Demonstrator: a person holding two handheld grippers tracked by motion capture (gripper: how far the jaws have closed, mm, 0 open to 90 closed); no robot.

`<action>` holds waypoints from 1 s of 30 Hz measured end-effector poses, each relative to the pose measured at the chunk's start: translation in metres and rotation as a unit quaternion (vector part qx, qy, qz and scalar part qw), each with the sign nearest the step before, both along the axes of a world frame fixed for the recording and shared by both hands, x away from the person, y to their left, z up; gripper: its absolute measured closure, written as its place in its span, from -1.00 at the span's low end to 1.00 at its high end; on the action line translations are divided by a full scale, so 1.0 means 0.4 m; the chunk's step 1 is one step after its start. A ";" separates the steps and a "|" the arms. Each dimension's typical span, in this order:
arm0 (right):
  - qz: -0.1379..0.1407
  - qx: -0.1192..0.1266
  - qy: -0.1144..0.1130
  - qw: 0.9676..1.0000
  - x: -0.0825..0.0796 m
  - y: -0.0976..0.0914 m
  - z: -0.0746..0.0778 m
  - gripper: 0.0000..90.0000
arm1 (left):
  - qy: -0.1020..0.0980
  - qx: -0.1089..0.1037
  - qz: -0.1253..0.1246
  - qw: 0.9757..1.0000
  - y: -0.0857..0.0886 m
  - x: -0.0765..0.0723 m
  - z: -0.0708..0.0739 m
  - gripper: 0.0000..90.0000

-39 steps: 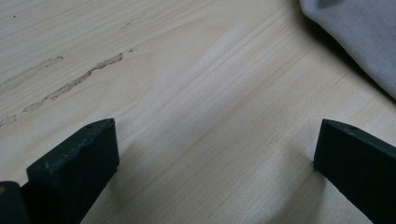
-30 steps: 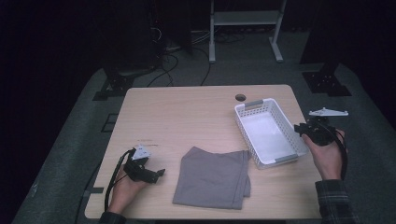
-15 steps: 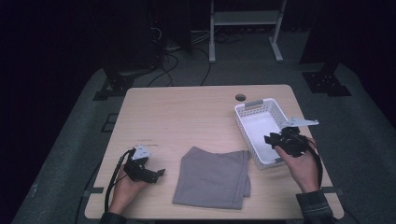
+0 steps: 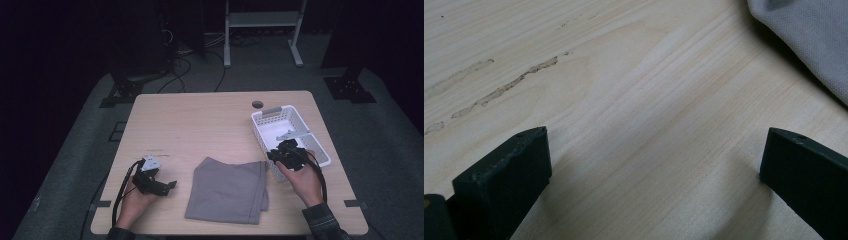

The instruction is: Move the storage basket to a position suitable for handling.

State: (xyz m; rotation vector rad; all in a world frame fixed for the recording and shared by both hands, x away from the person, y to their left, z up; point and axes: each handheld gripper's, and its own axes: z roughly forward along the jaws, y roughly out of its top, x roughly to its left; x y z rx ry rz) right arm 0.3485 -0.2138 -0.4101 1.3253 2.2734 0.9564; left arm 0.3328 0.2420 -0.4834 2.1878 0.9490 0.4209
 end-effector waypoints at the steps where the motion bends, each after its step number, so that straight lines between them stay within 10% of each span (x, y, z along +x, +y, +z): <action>1: -0.001 -0.005 -0.003 1.000 -0.002 -0.002 0.001 0.74 | 0.000 0.000 0.000 1.000 0.000 0.000 0.000 -1.00; 30: -0.024 -0.007 -0.014 1.000 -0.146 -0.139 -0.004 0.78 | 0.000 0.000 0.000 1.000 0.000 0.000 0.000 -1.00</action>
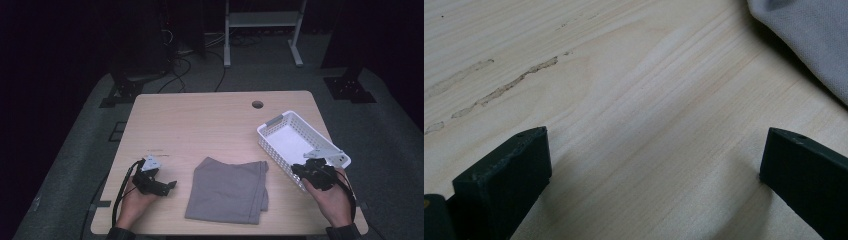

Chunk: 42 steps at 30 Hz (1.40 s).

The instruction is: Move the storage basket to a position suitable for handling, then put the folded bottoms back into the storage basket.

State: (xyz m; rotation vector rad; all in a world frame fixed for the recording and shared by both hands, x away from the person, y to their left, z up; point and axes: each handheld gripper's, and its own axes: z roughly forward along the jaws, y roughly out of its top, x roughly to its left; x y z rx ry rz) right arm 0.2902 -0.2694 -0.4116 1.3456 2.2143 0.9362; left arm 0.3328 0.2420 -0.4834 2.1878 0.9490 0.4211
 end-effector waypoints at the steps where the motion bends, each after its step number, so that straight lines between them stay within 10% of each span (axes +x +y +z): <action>1: 0.001 0.004 -0.004 1.000 -0.003 -0.001 0.002 0.69 | 0.000 0.000 0.000 1.000 0.000 0.000 0.000 -1.00; 13: 0.075 0.020 -0.046 0.996 -0.020 0.080 0.041 -0.15 | 0.000 0.001 -0.001 1.000 0.000 0.000 0.000 -1.00; 42: 0.242 -0.005 -0.029 0.970 0.028 0.307 -0.020 -0.79 | 0.000 0.001 0.001 1.000 0.000 -0.001 0.000 -1.00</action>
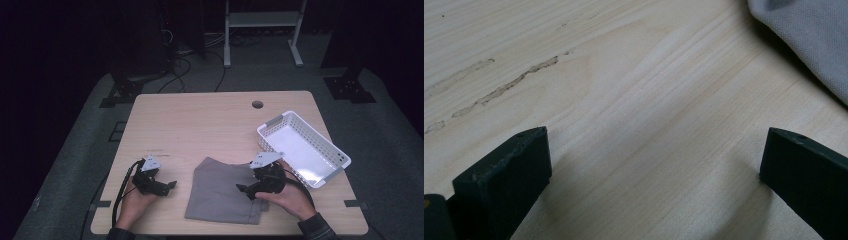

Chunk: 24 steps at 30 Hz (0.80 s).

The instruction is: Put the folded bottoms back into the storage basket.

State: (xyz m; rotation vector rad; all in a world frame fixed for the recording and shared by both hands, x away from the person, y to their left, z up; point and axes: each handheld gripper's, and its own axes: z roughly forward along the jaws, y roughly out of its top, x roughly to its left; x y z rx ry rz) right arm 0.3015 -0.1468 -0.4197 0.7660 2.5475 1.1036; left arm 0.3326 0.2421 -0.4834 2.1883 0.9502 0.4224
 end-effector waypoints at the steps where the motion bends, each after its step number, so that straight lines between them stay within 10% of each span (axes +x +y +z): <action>1: 0.004 -0.004 -0.001 1.000 0.002 0.006 -0.004 -0.81 | 0.000 0.000 0.000 1.000 0.000 0.000 0.000 -1.00; 24: 0.053 -0.036 0.028 0.998 0.076 0.106 -0.110 -0.85 | 0.000 0.000 0.000 1.000 0.000 0.000 0.000 -1.00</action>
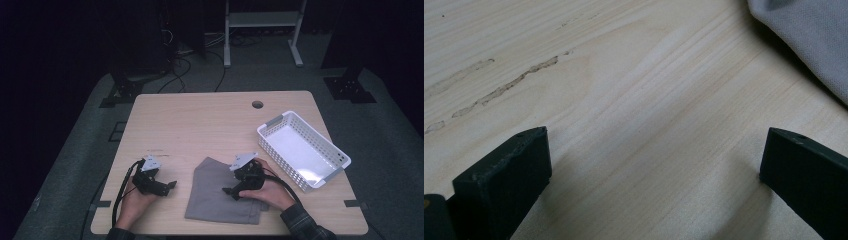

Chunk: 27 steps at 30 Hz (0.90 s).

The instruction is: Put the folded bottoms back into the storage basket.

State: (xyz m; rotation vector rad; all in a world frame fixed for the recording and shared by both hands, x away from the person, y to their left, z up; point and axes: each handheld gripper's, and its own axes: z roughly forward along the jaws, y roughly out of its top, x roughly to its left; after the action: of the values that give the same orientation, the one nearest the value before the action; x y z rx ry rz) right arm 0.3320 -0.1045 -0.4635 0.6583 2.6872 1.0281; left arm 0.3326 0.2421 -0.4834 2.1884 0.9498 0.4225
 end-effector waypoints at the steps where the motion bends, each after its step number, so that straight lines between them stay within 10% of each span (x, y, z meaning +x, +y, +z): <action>1: 0.002 -0.003 -0.003 1.000 0.002 0.002 -0.006 -0.90 | 0.000 0.000 0.000 1.000 0.000 0.000 0.000 -1.00; 17: 0.027 -0.028 0.019 0.999 0.007 0.013 -0.025 -0.96 | 0.000 0.000 0.000 1.000 0.000 0.000 0.000 -1.00; 27: 0.033 -0.016 0.015 0.999 -0.016 0.007 -0.009 -0.22 | 0.000 0.000 0.000 1.000 0.000 0.000 0.000 -1.00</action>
State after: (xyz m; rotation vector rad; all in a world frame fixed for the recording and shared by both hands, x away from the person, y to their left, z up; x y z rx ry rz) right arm 0.3257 -0.1019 -0.4672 0.5879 2.7626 0.9967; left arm 0.3325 0.2421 -0.4834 2.1886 0.9497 0.4226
